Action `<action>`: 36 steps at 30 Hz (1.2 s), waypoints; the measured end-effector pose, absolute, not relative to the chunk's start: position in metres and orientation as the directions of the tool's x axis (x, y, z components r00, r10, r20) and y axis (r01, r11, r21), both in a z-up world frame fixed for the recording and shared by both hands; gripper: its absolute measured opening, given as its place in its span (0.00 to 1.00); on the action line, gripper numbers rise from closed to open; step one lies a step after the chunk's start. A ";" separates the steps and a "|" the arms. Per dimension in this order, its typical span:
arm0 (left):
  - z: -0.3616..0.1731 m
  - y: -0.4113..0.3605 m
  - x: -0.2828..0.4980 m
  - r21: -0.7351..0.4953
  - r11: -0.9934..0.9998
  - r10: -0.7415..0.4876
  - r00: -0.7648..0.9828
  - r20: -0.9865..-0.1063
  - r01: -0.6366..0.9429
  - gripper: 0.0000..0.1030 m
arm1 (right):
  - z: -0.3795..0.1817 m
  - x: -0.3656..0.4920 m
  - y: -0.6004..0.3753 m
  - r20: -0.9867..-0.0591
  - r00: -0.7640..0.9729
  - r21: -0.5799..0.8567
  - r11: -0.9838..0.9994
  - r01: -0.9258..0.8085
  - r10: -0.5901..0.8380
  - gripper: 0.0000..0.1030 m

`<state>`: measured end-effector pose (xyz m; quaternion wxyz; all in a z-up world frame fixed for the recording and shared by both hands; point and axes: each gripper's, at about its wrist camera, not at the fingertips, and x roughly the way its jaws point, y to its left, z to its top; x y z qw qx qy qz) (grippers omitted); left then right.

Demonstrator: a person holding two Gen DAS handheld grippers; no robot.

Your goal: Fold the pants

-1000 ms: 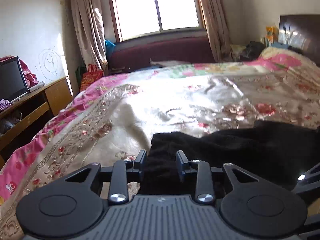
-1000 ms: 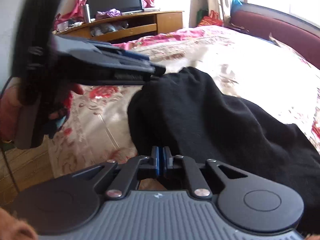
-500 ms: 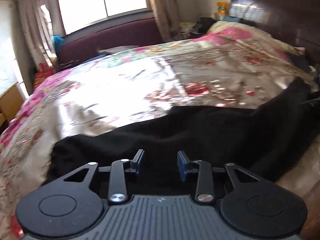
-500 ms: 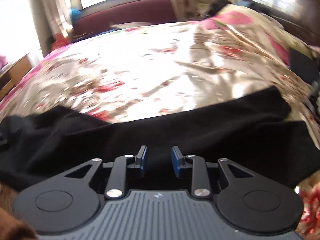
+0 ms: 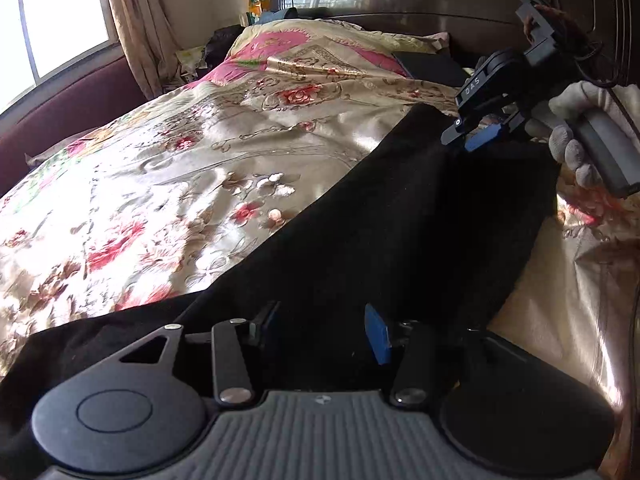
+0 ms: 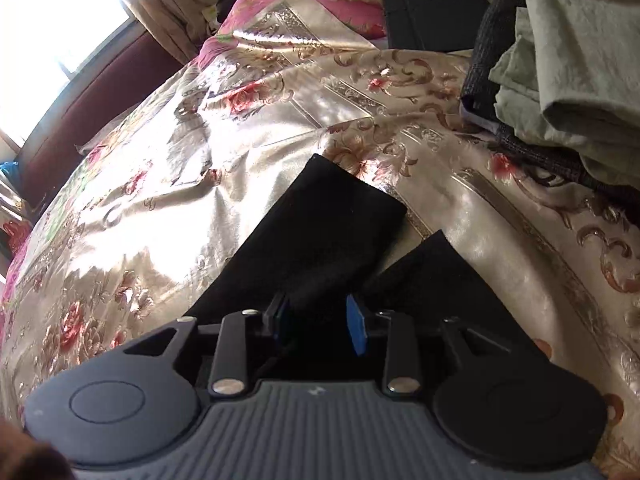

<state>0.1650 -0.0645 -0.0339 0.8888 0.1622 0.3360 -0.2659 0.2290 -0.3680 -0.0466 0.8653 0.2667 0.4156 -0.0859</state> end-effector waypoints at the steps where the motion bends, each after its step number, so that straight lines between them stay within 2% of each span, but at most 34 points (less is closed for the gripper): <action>1: -0.036 -0.070 0.167 0.101 0.806 -0.367 0.628 -0.686 0.583 0.60 | -0.051 0.232 -0.371 -0.780 0.621 0.388 0.839 0.381 0.078 0.34; 8: -0.042 -0.100 0.153 0.159 0.758 -0.398 0.642 -0.655 0.632 0.62 | -0.054 0.217 -0.400 -0.726 0.682 0.466 0.790 0.399 0.084 0.33; 11: -0.045 -0.121 0.160 0.197 0.747 -0.376 0.647 -0.664 0.635 0.62 | -0.064 0.226 -0.407 -0.708 0.695 0.533 0.737 0.415 0.121 0.34; 17: -0.062 -0.149 0.177 0.289 0.727 -0.304 0.670 -0.678 0.622 0.63 | -0.074 0.253 -0.405 -0.690 0.711 0.560 0.725 0.401 0.140 0.33; 18: -0.062 -0.151 0.181 0.283 0.739 -0.293 0.670 -0.683 0.611 0.61 | -0.074 0.255 -0.407 -0.687 0.711 0.569 0.718 0.401 0.147 0.24; 19: -0.060 -0.151 0.183 0.278 0.748 -0.286 0.671 -0.684 0.602 0.51 | -0.074 0.255 -0.410 -0.687 0.710 0.576 0.712 0.402 0.155 0.15; 20: -0.058 -0.151 0.184 0.282 0.755 -0.277 0.677 -0.682 0.592 0.45 | -0.073 0.254 -0.413 -0.681 0.712 0.591 0.703 0.395 0.173 0.04; 22: -0.054 -0.151 0.187 0.276 0.757 -0.277 0.675 -0.684 0.592 0.34 | -0.066 0.247 -0.421 -0.649 0.733 0.643 0.663 0.383 0.205 0.04; 26: -0.037 -0.149 0.183 0.295 0.751 -0.288 0.696 -0.657 0.590 0.27 | -0.024 0.236 -0.424 -0.534 0.807 0.713 0.647 0.271 0.250 0.03; 32: 0.008 -0.134 0.162 0.304 0.763 -0.328 0.748 -0.577 0.570 0.25 | 0.045 0.193 -0.422 -0.383 0.867 0.739 0.668 0.082 0.317 0.03; 35: 0.018 -0.129 0.138 0.330 0.742 -0.358 0.761 -0.541 0.584 0.27 | 0.038 0.169 -0.425 -0.414 0.862 0.709 0.697 0.104 0.292 0.03; 36: 0.012 -0.132 0.136 0.340 0.726 -0.359 0.751 -0.554 0.598 0.35 | 0.027 0.170 -0.426 -0.460 0.845 0.692 0.706 0.151 0.271 0.03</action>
